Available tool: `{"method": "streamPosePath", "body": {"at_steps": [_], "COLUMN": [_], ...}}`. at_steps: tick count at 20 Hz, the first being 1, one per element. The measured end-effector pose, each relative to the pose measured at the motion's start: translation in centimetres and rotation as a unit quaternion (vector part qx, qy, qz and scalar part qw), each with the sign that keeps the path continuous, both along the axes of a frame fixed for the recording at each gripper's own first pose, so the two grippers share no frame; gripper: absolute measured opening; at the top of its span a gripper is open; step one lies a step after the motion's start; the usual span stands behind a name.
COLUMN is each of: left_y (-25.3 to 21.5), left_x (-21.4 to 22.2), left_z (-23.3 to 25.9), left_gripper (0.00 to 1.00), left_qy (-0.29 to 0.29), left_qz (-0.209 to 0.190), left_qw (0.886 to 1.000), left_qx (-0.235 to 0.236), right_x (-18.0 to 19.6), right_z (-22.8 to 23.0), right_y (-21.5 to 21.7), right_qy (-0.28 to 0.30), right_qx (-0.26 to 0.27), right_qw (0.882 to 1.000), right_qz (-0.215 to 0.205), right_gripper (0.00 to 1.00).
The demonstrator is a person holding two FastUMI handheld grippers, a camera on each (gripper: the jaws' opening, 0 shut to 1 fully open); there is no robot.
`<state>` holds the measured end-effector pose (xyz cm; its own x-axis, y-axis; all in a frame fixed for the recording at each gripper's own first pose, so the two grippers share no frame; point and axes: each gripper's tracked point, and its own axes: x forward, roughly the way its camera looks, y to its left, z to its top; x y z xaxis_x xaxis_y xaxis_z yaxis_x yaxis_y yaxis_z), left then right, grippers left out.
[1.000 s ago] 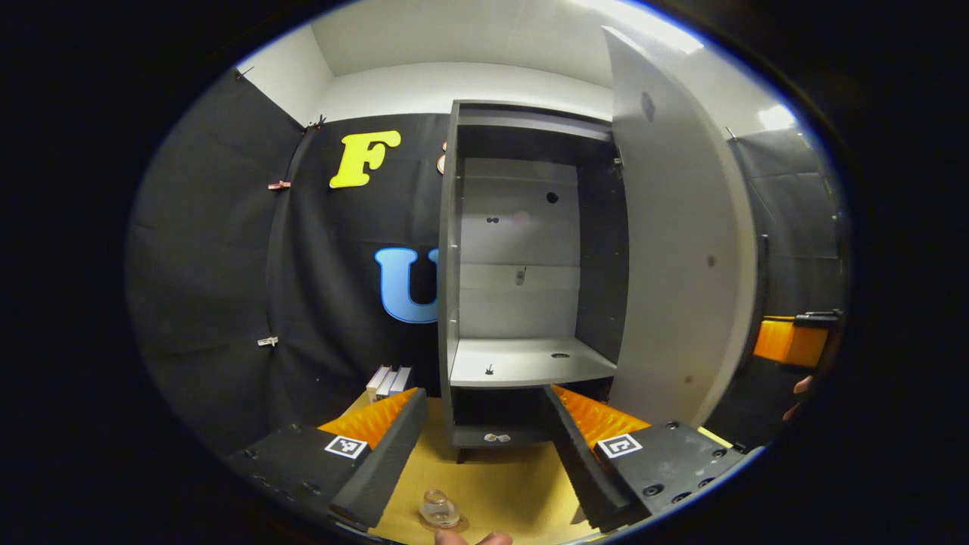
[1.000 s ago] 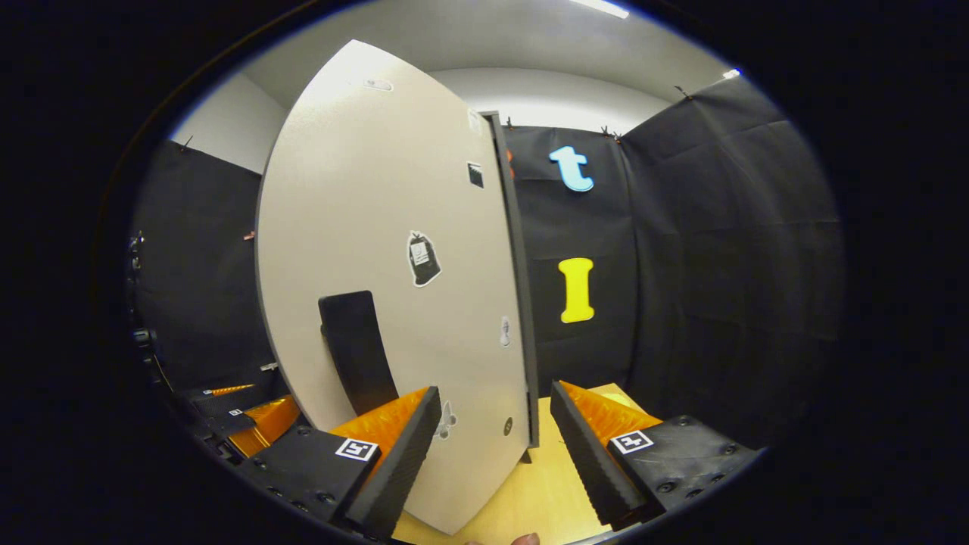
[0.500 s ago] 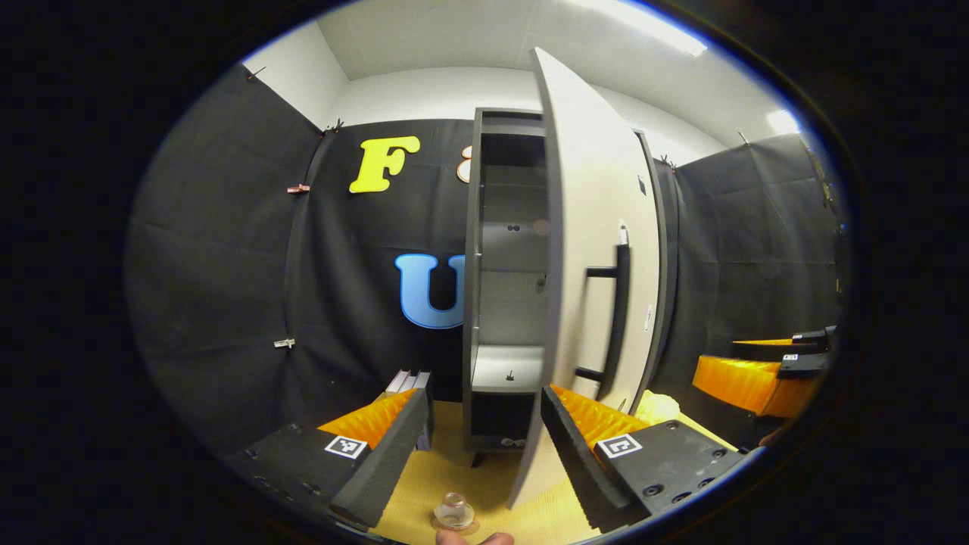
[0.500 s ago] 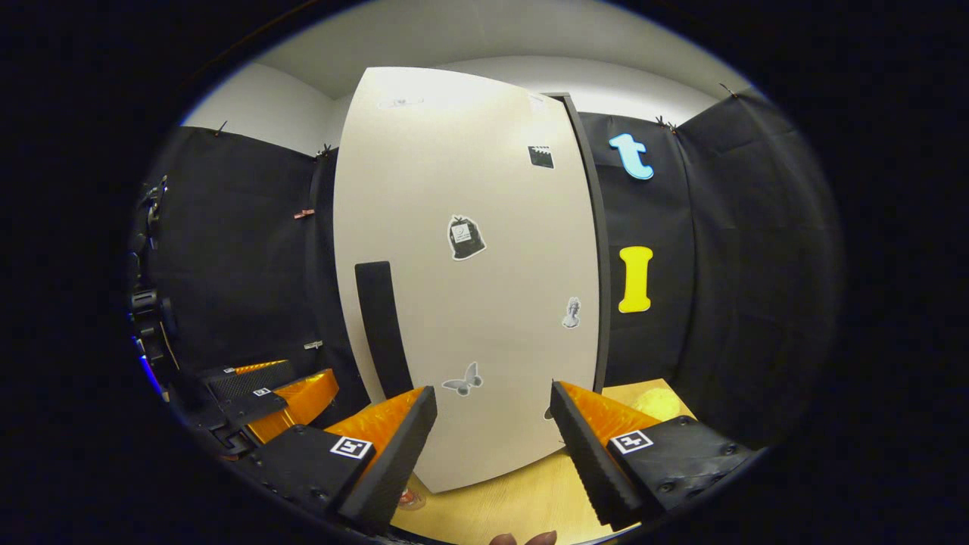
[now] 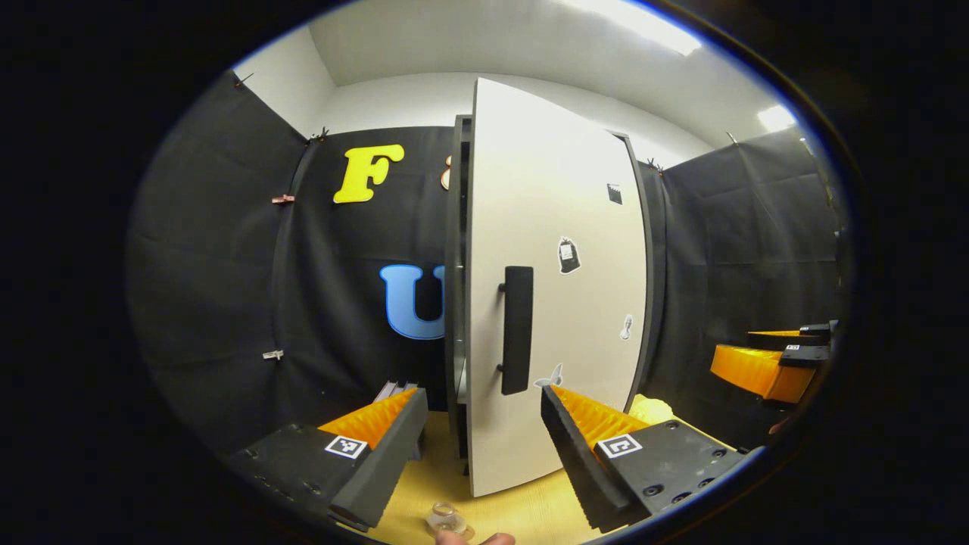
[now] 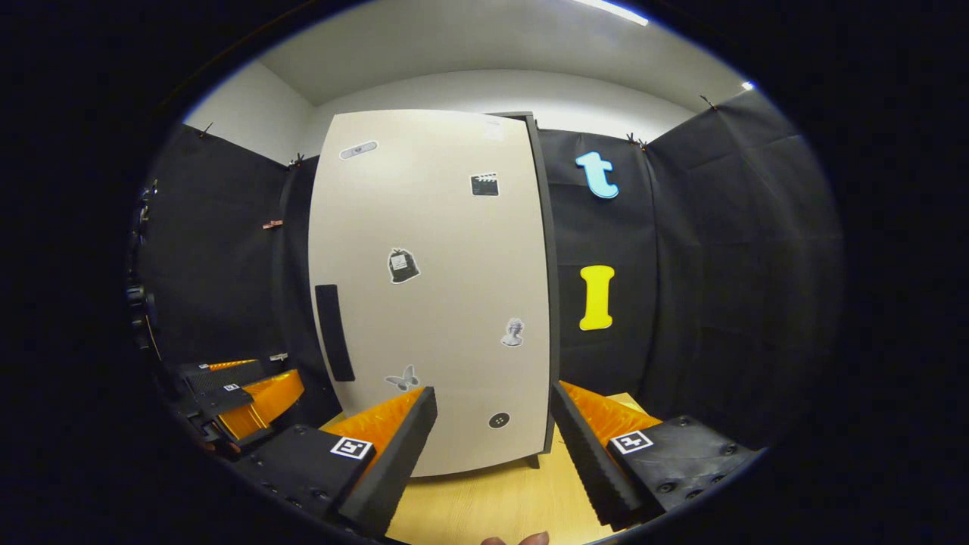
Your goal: Open the cabinet door with the right hand, grasp the bottle in the cabinet with the left hand and place it on the coaster, then close the cabinet door with the right hand.
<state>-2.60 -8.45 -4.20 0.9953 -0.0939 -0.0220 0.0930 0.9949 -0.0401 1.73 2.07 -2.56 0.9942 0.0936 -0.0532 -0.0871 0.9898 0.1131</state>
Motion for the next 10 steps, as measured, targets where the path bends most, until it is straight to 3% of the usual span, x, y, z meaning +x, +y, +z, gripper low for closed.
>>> {"method": "streamPosePath", "body": {"at_steps": [10], "left_y": [-3.2], "left_x": [2.7], "left_z": [0.1], "left_gripper": [0.95], "left_qy": [-0.011], "left_qz": [-0.009], "left_qw": [1.0], "left_qx": [-0.014], "right_x": [3.1], "right_z": [-0.2], "right_y": [-6.1], "right_qy": [-0.022], "right_qx": [-0.005], "right_qw": [0.999], "right_qz": [-0.044], "right_gripper": [0.98]}}
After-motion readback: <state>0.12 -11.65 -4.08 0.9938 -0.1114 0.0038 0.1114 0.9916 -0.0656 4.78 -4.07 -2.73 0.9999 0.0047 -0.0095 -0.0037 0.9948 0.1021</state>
